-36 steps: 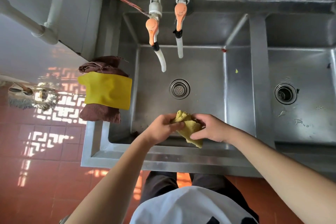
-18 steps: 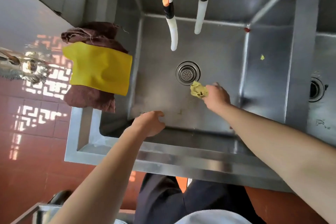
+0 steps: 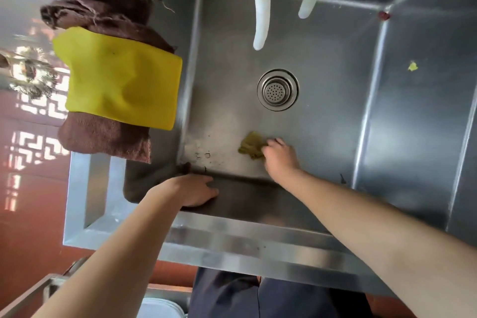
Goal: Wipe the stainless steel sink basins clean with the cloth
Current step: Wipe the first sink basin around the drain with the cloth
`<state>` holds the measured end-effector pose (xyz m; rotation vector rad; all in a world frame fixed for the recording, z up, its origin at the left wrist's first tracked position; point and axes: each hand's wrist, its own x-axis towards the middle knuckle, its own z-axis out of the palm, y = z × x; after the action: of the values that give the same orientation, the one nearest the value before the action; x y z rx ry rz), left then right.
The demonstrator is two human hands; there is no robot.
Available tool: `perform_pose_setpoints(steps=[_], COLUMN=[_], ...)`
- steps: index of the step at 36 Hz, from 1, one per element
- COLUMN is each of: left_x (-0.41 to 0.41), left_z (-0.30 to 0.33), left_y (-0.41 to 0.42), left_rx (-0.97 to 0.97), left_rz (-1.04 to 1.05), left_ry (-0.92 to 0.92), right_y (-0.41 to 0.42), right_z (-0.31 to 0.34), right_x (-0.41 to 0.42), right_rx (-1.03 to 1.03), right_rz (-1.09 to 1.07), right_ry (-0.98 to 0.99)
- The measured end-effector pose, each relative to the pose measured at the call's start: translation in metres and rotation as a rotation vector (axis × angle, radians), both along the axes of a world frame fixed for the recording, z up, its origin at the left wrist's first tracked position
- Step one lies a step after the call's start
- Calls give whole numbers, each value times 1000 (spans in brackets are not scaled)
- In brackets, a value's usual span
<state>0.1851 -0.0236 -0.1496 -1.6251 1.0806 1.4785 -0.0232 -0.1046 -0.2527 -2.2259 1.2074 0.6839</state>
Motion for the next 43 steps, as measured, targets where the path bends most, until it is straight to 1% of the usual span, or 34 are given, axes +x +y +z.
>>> perform_pose_setpoints(steps=[2,5,8,11,16,18,20,22,26,27,29,30,32,33,36,39,41,43], left_x=[0,1,2,4,8,10,12,13,15,14,11,8,5,5,11,19,22,22], left_z=[-2,-1,-3,-3,14,30,53,76,111,115,120,120,119,117,106,94,87,82], left_y=[0,0,0,0,1,4,11,23,57,67,89,99,115,121,129,125,118,111], left_rx=[4,-2,-2,-22,-147,-240,-378,-544,-888,-967,-1105,-1153,-1179,-1167,-1108,-1056,-1035,-1025], left_rz=[4,0,-24,-30,14,61,74,95,296,350,427,455,516,551,677,865,938,953], left_ry=[12,27,50,45,-30,-65,-98,-108,-88,-109,-192,-247,-374,-441,-614,-691,-748,-822], right_y=[10,21,28,23,-5,-21,-34,-44,-56,-58,-60,-58,-51,-45,-23,-3,7,13], right_z=[-2,-2,5,11,29,37,44,48,46,44,38,34,26,22,12,8,5,4], right_x=[4,16,31,40,45,45,46,48,63,68,81,87,101,107,122,132,136,138], right_rx=[48,136,275,382,544,635,662,588,230,147,54,15,-29,-18,-5,6,42,78], right_rz=[85,131,108,41,19,46,9,-101,-266,-307,-408,-405,-274,-203,-112,-151,-77,47], right_ry=[-12,-43,-4,19,64,69,52,-5,-101,-128,-182,-189,-142,-104,-55,-102,-103,-80])
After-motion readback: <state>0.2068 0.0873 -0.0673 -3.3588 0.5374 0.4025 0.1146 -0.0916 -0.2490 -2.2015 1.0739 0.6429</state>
